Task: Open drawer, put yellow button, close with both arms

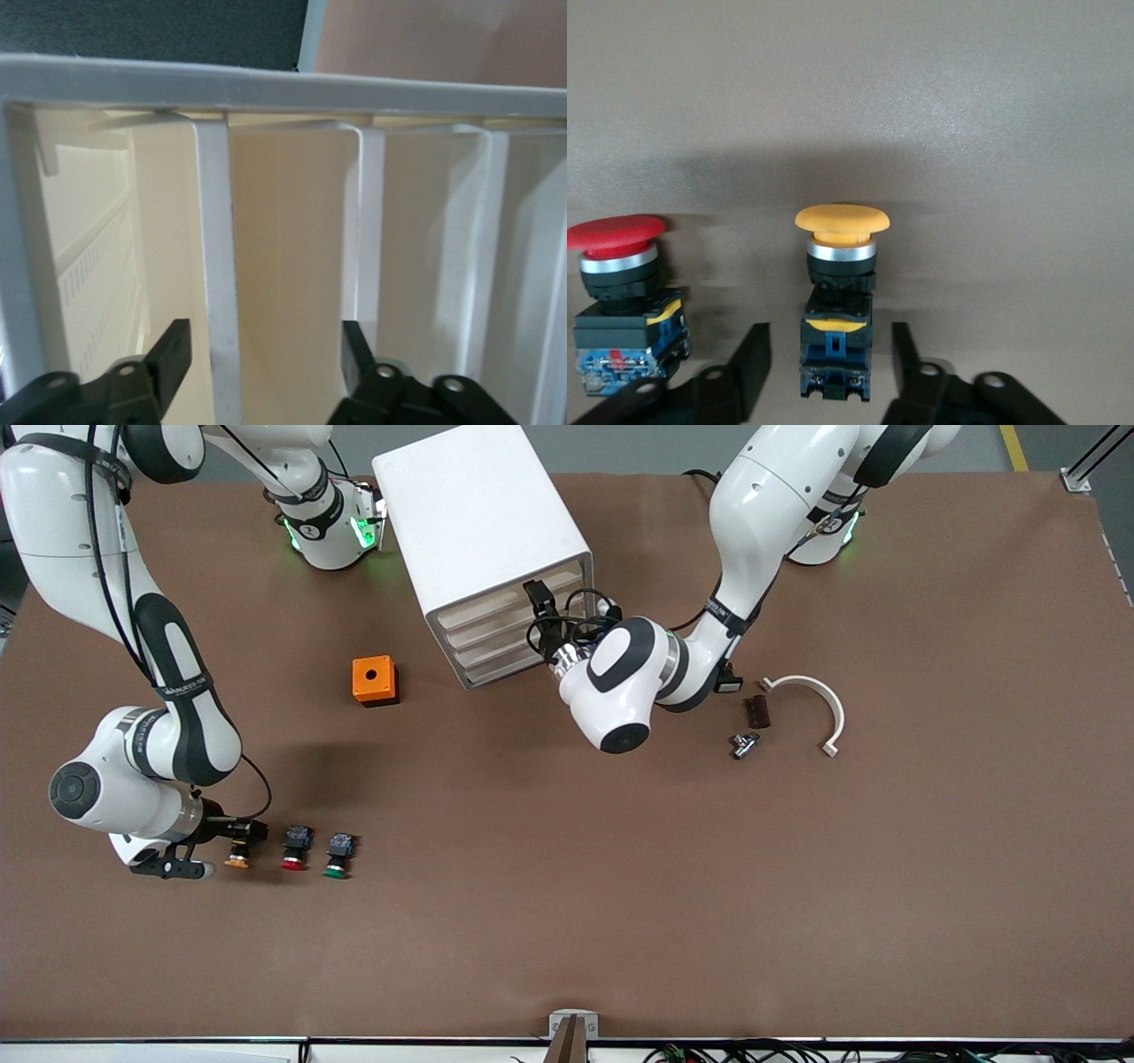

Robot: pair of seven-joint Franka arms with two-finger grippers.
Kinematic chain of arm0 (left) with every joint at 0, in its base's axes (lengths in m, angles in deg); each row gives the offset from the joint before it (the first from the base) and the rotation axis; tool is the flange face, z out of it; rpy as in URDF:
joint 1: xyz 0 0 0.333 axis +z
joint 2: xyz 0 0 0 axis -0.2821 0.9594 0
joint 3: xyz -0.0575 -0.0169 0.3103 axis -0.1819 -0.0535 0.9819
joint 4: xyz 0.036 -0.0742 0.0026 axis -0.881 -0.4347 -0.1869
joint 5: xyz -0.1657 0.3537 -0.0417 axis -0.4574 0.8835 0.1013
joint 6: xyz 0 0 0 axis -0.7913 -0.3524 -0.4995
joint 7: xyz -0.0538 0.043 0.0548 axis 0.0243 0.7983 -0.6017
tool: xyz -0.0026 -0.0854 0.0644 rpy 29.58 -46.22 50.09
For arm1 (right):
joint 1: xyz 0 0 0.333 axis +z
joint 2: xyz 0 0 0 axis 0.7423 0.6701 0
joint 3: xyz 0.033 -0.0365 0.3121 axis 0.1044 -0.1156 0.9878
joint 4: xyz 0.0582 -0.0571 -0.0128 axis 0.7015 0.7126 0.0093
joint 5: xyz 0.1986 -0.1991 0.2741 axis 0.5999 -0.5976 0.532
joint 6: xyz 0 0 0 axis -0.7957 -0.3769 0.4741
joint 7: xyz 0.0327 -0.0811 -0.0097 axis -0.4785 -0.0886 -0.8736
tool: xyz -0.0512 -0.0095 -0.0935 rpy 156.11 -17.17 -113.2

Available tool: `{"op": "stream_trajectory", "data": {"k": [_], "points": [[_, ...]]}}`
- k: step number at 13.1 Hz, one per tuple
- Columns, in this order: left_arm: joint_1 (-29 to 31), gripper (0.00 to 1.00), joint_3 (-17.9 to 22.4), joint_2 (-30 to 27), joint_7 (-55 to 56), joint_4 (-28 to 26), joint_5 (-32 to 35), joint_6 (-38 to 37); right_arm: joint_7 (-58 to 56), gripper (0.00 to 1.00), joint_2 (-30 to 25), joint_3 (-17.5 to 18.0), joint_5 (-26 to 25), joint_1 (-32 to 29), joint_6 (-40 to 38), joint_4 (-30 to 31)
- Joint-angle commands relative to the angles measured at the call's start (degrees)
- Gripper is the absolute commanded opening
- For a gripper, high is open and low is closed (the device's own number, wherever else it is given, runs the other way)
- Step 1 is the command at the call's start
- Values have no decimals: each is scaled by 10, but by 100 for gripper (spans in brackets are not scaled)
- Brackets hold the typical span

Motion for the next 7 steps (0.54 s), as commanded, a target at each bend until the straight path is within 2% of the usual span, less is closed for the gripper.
{"op": "stream_trajectory", "data": {"k": [1, 3, 5, 7], "points": [[-10, 60, 4, 1, 7, 6, -16, -12, -14, 21, -4, 5, -1, -6, 0, 2], [-13, 33, 3, 0, 7, 8, -16, -12, -33, 5, -5, 5, -1, -7, 0, -2], [-9, 6, 4, 0, 6, 8, -16, -12, -33, 0, -10, 6, 0, -2, -9, -2], [0, 1, 6, 0, 4, 8, -14, -12, -26, 0, -21, 7, 0, 6, -50, -18]]}}
